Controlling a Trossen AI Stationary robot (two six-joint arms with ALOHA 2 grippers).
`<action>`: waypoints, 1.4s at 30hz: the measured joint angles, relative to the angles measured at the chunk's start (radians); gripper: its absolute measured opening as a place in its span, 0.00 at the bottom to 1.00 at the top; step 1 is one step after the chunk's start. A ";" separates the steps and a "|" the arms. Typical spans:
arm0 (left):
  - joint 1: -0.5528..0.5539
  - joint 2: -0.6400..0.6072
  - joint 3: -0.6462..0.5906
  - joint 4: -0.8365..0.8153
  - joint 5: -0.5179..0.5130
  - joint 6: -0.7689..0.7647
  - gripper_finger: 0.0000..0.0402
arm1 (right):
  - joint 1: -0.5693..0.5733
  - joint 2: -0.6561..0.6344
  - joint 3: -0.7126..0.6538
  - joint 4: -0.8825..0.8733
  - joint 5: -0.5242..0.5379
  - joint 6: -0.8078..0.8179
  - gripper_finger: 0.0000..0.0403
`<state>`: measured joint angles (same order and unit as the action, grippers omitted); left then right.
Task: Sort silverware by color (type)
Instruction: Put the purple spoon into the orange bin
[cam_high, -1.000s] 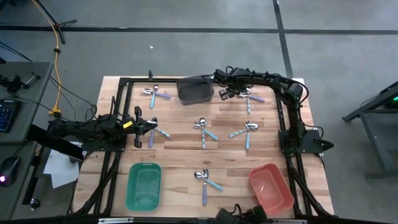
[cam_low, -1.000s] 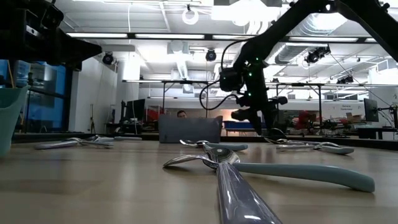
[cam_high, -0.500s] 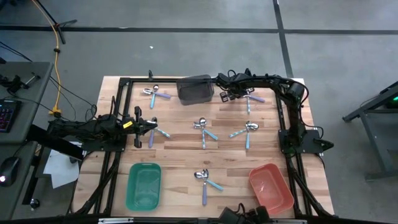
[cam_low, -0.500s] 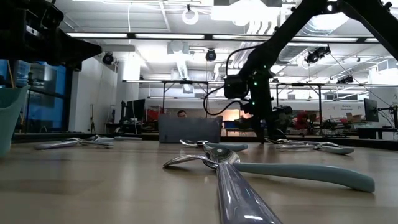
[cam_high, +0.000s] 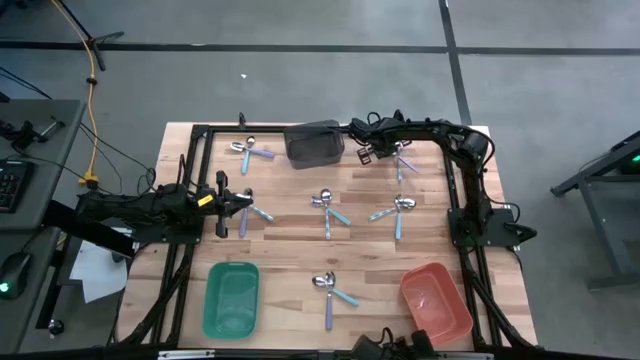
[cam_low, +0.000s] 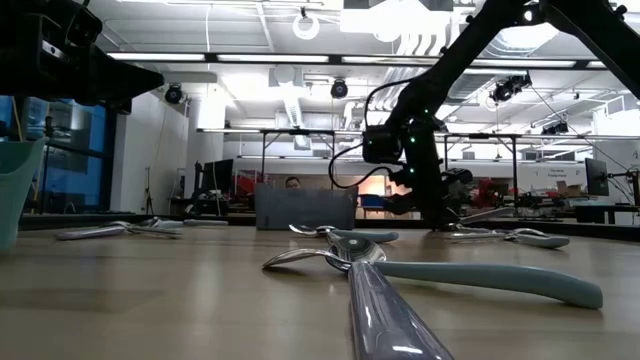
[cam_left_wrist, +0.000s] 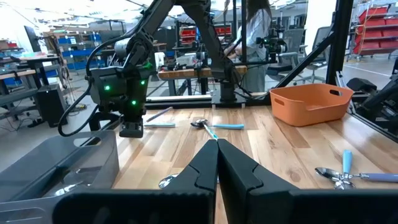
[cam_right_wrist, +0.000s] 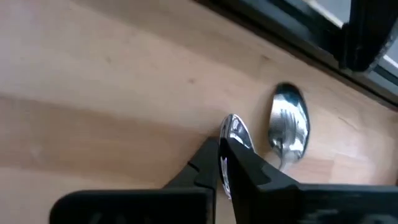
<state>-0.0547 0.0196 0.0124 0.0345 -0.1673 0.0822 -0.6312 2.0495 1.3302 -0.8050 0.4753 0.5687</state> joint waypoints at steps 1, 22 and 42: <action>0.000 0.000 0.000 0.000 0.000 0.000 0.01 | 0.005 0.000 0.006 -0.014 0.002 -0.001 0.01; 0.000 0.000 0.000 0.000 0.000 0.000 0.01 | 0.184 0.000 0.423 -0.508 -0.050 -0.012 0.00; 0.000 0.014 0.000 0.000 -0.003 0.001 0.01 | 0.491 -0.104 0.660 -0.767 -0.354 0.018 0.00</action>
<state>-0.0548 0.0337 0.0124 0.0349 -0.1703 0.0830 -0.1401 1.9453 1.9897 -1.5715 0.1211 0.5864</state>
